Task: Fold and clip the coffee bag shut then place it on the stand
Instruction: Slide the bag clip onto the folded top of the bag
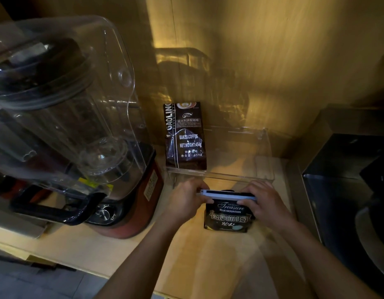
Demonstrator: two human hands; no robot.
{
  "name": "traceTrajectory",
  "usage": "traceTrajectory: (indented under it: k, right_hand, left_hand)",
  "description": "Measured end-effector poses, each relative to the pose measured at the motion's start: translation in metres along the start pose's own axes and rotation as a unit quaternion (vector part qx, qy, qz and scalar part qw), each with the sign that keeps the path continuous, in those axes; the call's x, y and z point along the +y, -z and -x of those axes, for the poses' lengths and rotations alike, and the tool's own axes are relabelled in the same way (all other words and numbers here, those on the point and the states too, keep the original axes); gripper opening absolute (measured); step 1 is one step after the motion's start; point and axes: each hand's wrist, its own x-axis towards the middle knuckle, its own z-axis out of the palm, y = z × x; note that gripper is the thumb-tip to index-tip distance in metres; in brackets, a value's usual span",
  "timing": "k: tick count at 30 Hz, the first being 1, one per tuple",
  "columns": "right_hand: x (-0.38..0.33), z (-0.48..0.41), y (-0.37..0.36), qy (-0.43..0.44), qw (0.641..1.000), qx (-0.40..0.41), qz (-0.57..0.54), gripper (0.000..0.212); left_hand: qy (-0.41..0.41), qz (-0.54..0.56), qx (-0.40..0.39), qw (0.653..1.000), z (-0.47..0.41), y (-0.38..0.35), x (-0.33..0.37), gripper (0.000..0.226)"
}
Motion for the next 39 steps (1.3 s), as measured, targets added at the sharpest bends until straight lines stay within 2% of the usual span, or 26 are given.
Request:
traceTrajectory:
  k: [3,9,15,19,27,31,34,37,39]
  right_hand:
    - [0.002,-0.001,0.0,-0.006,1.0,0.001,0.006,0.016]
    - [-0.004,-0.006,-0.001,0.007,0.995,-0.049,0.085,0.03]
    - [-0.015,-0.006,-0.013,0.022,0.991,-0.019,0.131,0.023]
    - [-0.017,-0.005,-0.017,0.018,0.99,-0.008,0.143,0.019]
    - [-0.017,-0.002,-0.016,0.01,0.989,-0.001,0.146,0.018]
    - [-0.012,-0.003,-0.011,-0.018,0.996,0.005,0.082,0.027]
    - [-0.008,0.003,-0.011,-0.094,0.995,0.035,-0.015,0.044]
    - [-0.004,0.012,-0.015,-0.208,0.963,0.111,-0.135,0.049]
    - [-0.001,0.019,-0.021,-0.251,0.931,0.155,-0.216,0.048]
  left_hand:
    - [-0.005,0.003,0.007,1.0,0.002,-0.002,0.001,0.018]
    - [-0.021,0.001,0.033,0.999,0.004,-0.007,0.003,0.019]
    - [-0.038,-0.026,0.043,0.998,0.007,-0.01,0.0,0.018]
    - [-0.045,-0.035,0.082,0.995,0.01,-0.019,-0.001,0.014]
    - [-0.045,0.015,0.132,0.99,0.014,-0.034,-0.01,0.009]
    - [-0.04,0.068,0.126,0.989,0.012,-0.035,-0.014,0.012]
    - [0.022,0.116,0.119,0.986,0.009,-0.036,-0.022,0.024]
    - [0.093,0.258,0.086,0.958,0.012,-0.039,-0.027,0.041]
    - [0.133,0.327,0.077,0.933,0.015,-0.044,-0.029,0.047]
